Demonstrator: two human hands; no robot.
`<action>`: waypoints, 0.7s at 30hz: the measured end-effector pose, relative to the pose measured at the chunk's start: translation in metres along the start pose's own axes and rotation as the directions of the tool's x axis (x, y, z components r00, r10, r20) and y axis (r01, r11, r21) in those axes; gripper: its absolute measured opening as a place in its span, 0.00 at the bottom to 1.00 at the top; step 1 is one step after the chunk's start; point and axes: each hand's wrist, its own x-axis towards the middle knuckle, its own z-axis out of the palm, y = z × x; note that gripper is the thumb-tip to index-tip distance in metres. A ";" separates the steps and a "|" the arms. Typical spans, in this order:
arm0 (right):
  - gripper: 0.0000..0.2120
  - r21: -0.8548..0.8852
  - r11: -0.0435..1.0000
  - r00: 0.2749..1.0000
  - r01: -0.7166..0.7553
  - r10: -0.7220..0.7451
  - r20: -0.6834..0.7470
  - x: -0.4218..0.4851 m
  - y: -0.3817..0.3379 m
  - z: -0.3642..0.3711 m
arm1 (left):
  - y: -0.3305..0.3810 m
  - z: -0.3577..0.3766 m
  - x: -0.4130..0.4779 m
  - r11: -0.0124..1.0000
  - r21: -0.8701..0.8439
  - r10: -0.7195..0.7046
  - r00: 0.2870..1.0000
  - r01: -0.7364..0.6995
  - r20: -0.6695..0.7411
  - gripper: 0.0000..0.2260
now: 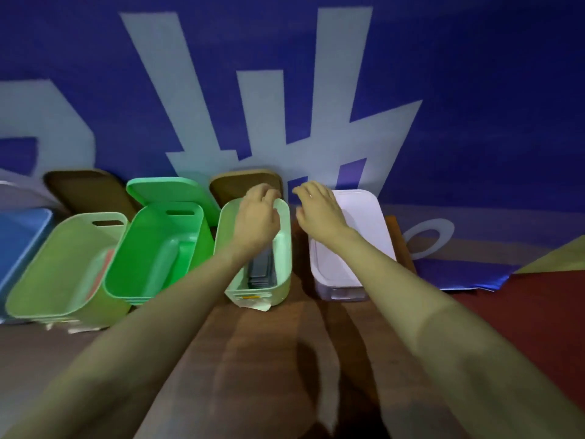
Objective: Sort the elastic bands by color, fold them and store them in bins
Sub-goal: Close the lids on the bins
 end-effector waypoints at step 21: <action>0.13 -0.247 0.969 0.990 -0.033 0.065 0.122 0.105 -0.074 0.040 | -0.137 -0.037 0.051 0.998 0.062 -0.022 0.965 0.006 0.262 0.13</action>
